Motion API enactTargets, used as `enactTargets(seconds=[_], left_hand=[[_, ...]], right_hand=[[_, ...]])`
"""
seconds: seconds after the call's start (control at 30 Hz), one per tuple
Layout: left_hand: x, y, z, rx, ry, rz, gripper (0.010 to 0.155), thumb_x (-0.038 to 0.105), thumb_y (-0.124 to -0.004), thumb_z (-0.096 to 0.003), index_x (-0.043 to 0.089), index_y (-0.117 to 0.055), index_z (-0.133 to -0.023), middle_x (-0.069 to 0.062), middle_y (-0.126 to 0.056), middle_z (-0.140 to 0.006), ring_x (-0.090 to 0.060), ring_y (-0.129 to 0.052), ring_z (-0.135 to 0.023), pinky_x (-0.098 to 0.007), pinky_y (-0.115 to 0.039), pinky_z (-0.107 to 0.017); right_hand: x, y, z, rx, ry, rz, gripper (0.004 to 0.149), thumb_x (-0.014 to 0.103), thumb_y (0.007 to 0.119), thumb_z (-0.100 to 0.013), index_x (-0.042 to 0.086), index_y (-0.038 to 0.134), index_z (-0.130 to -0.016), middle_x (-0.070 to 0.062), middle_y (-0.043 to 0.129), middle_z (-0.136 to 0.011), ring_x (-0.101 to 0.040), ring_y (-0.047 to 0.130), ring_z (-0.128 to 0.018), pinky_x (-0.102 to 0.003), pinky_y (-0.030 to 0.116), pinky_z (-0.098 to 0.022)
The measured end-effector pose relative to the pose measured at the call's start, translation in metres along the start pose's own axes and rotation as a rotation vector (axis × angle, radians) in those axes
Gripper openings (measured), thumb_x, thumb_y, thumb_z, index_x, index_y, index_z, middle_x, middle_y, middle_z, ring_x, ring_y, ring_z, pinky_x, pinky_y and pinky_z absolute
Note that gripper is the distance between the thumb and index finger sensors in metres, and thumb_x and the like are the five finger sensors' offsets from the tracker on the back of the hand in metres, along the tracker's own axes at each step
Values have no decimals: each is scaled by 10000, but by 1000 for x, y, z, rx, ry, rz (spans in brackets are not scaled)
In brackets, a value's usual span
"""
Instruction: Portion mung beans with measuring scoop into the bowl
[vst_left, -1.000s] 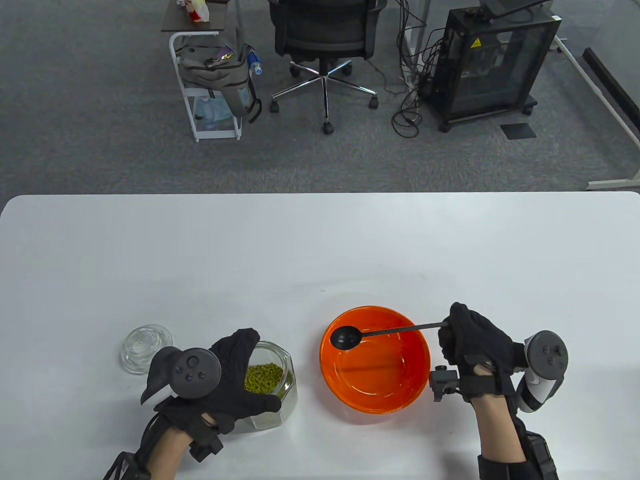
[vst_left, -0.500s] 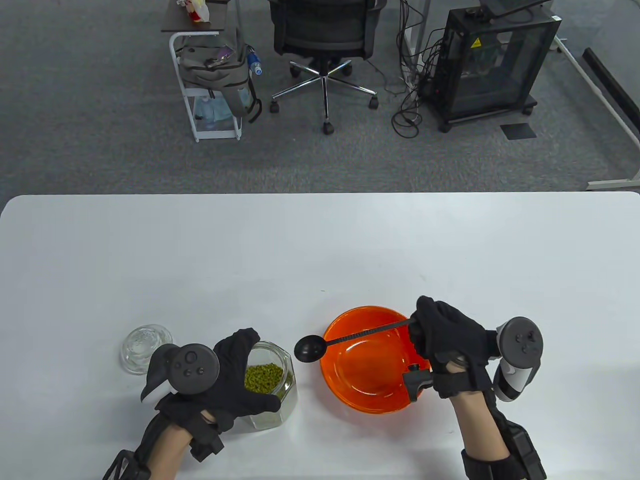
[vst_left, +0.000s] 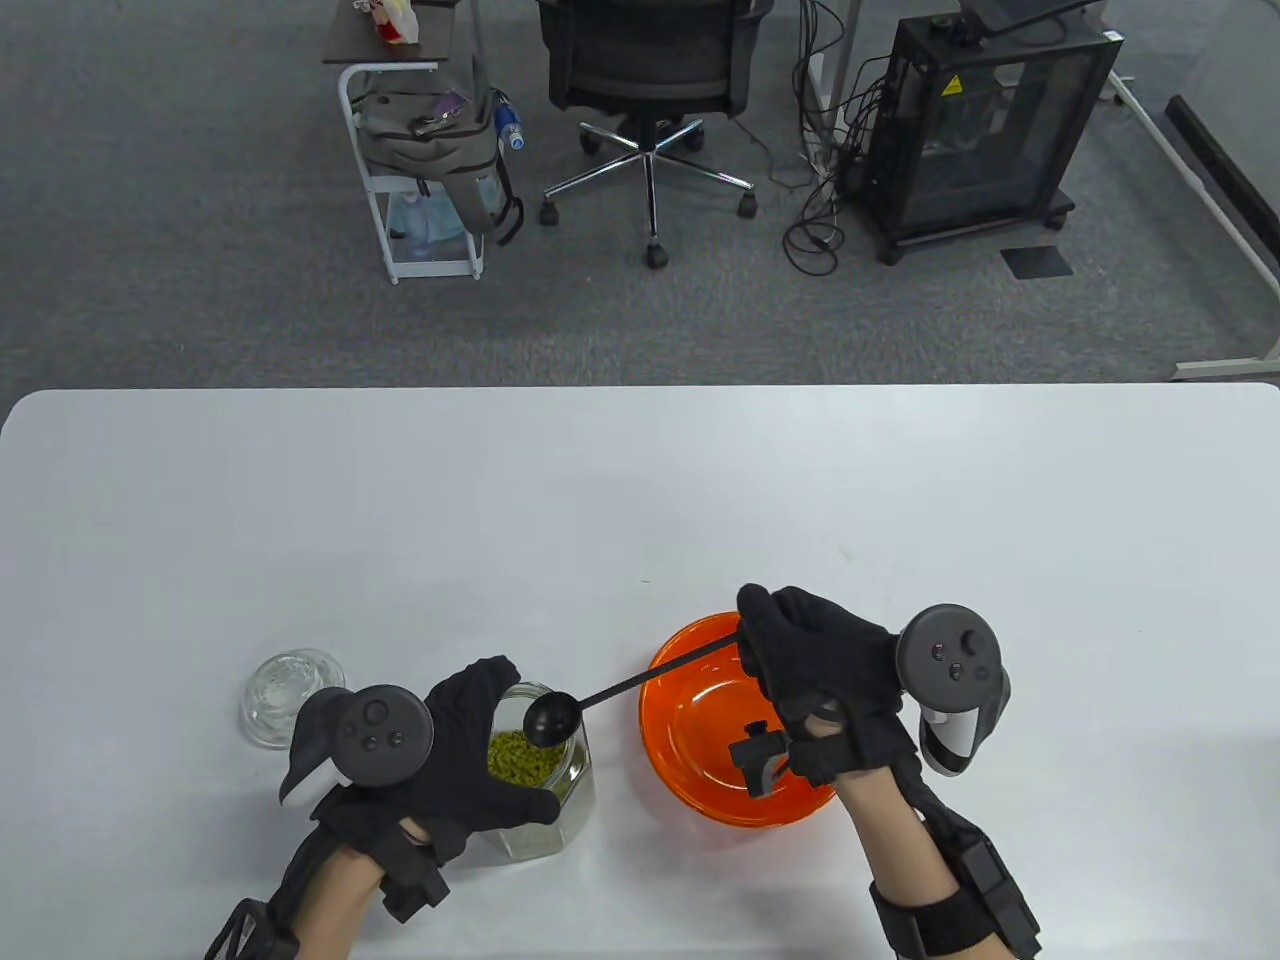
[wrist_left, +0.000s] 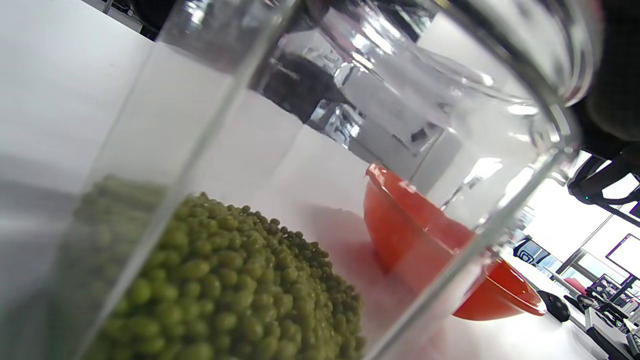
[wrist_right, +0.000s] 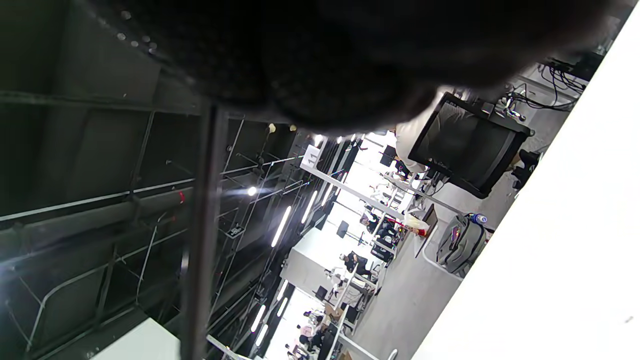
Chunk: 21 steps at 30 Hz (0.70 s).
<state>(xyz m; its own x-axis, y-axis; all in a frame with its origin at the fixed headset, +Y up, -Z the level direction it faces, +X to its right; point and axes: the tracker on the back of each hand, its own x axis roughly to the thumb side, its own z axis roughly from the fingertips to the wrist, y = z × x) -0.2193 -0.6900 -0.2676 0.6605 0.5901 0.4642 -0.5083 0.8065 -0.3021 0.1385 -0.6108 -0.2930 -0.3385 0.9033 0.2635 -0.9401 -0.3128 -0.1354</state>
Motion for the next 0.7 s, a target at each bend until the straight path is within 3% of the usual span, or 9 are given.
enactTargets(seconds=[0.37,0.7], left_hand=[[-1,0,0,2,-2,8,1284,839,-916,-354,-27,-318,-1089,-308,-429,-1130,-602,-572,-1021,-699,-573,-728],[-1,0,0,-3,-5,15,1283,838,-914,-357,-24,-310,-1091,-305,-420,-1133,-602,-562,-1024,-697,-573,-728]], right_hand=[[33,44,2,50,-154,202,405,470,825,-476,106,997,-442,-126,1021,-353,-189,982,-99,-320,865,-61],[66,90,17,87,-404,437,405,479,823,-471,113,997,-457,-124,1019,-379,-197,984,-125,-325,867,-86]])
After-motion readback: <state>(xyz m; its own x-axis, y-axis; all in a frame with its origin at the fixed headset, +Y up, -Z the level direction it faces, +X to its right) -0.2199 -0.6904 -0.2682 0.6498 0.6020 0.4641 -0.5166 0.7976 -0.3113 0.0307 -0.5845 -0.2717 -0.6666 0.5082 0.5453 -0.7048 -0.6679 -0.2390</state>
